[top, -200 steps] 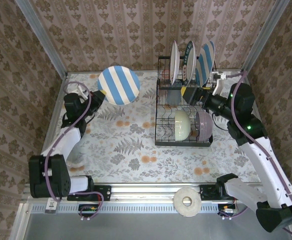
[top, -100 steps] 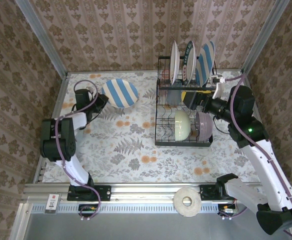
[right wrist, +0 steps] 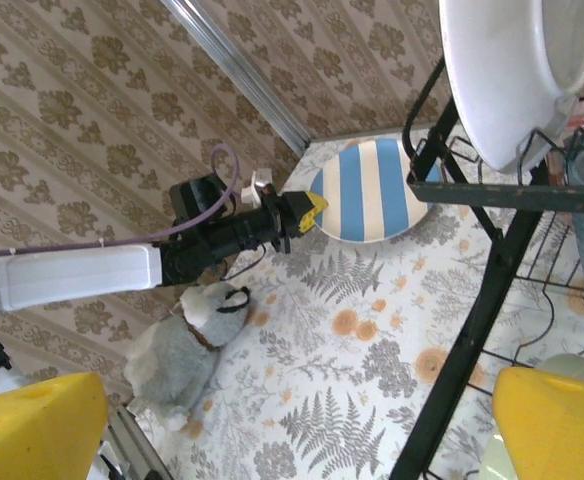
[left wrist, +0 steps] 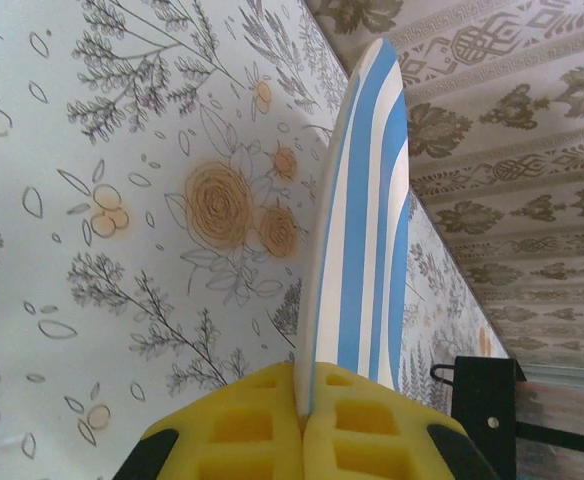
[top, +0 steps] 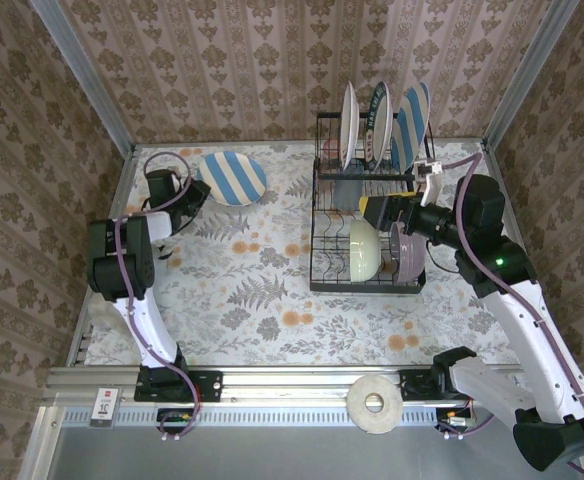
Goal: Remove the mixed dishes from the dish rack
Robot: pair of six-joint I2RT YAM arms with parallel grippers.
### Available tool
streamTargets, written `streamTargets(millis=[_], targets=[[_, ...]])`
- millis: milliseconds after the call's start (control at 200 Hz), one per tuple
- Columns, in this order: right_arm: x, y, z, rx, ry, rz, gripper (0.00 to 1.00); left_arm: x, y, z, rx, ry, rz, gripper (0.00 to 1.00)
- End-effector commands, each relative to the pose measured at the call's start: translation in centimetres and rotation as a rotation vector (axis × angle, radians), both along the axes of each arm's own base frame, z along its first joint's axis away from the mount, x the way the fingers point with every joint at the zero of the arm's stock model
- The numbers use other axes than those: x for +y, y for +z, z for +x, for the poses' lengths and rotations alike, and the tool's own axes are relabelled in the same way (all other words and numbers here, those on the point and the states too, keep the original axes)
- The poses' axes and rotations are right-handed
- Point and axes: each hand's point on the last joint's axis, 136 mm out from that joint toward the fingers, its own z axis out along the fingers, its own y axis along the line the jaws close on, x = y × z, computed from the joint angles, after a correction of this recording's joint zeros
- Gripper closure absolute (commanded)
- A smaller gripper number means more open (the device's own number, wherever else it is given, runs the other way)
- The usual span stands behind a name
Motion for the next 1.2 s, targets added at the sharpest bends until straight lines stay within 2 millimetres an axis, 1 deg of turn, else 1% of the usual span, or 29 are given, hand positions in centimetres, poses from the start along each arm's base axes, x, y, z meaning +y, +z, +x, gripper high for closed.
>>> streamTargets(millis=[0, 205, 335, 435, 600, 710, 840, 965, 1070, 1195], targets=[[-0.3, -1.7, -0.8, 0.039, 0.008, -0.043, 0.00, 0.3, 1.1, 1.3, -0.055, -0.020, 0.012, 1.00], [-0.3, -2.6, -1.1, 0.065, 0.007, -0.065, 0.00, 0.7, 0.1, 2.0, -0.036, -0.013, 0.021, 1.00], [-1.0, -3.1, -1.0, 0.065, -0.038, -0.097, 0.00, 0.9, -0.6, 2.2, -0.026, -0.012, 0.011, 1.00], [-1.1, -3.4, -1.1, 0.073, -0.038, -0.107, 0.00, 1.1, -0.7, 2.2, -0.024, -0.011, 0.013, 0.93], [-1.0, -3.9, -1.2, 0.082, -0.034, -0.113, 0.00, 1.4, -1.1, 2.3, -0.013, -0.009, 0.018, 0.78], [-1.1, -4.3, -1.0, 0.091, -0.046, -0.117, 0.00, 1.8, -1.1, 2.3, -0.011, -0.001, 0.017, 0.69], [-1.3, -4.2, -1.0, 0.081, -0.057, -0.120, 0.00, 2.4, -0.9, 2.3, -0.007, 0.009, 0.024, 0.58], [-1.5, -4.2, -1.0, 0.079, -0.067, -0.125, 0.00, 3.1, -0.5, 2.1, -0.003, 0.022, 0.040, 0.48], [-1.5, -4.3, -0.9, 0.082, -0.073, -0.129, 0.00, 3.8, -0.1, 1.9, -0.001, 0.034, 0.051, 0.41], [-1.8, -4.3, -0.8, 0.080, -0.083, -0.137, 0.00, 5.6, 0.2, 1.4, 0.012, 0.082, 0.041, 0.35]])
